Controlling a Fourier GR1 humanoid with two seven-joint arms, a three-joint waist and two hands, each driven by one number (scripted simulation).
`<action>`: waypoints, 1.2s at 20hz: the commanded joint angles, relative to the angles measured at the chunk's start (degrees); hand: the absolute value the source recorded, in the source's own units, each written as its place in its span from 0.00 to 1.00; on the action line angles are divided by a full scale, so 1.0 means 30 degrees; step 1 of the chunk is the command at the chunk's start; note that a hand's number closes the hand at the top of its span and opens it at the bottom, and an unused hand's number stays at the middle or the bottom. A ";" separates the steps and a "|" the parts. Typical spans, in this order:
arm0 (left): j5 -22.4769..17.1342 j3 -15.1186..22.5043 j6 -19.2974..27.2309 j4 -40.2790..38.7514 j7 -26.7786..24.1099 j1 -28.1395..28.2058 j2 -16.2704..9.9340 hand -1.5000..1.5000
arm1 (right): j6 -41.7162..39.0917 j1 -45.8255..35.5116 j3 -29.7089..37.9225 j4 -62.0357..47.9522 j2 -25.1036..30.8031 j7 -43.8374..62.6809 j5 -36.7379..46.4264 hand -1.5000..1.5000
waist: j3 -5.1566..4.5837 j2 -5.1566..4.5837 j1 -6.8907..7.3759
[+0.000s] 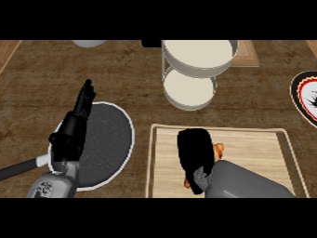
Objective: Pick the croissant from the tray and place it in the tiered basket
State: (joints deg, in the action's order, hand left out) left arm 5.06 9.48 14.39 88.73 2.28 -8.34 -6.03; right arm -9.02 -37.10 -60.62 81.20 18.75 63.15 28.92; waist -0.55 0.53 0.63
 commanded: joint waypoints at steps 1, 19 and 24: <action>0.0035 0.0207 -0.0245 0.0310 0.0719 -0.0407 -0.0012 0.50 | -0.0452 -0.1620 0.0336 -0.4088 -0.5281 0.4275 0.0848 1.00 | 0.0165 -0.0271 0.0560; 0.0004 -0.0431 -0.0246 -0.0091 -0.0065 0.0498 -0.0277 0.50 | -0.1792 -1.0420 0.5901 -0.4415 -0.6223 0.7343 0.4091 1.00 | 0.0150 0.0259 -0.0372; -0.0323 -0.0663 -0.0565 -0.0145 0.0083 0.0423 -0.0398 0.50 | -0.3378 -1.2100 0.8223 -0.3724 -0.6225 0.7346 0.4432 1.00 | 0.0153 0.0310 -0.0731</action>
State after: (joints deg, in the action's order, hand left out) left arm 4.90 8.11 13.93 88.02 2.73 -7.97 -6.18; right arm -11.33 -68.57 -40.73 68.82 1.49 70.79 41.07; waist -0.10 1.27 -0.91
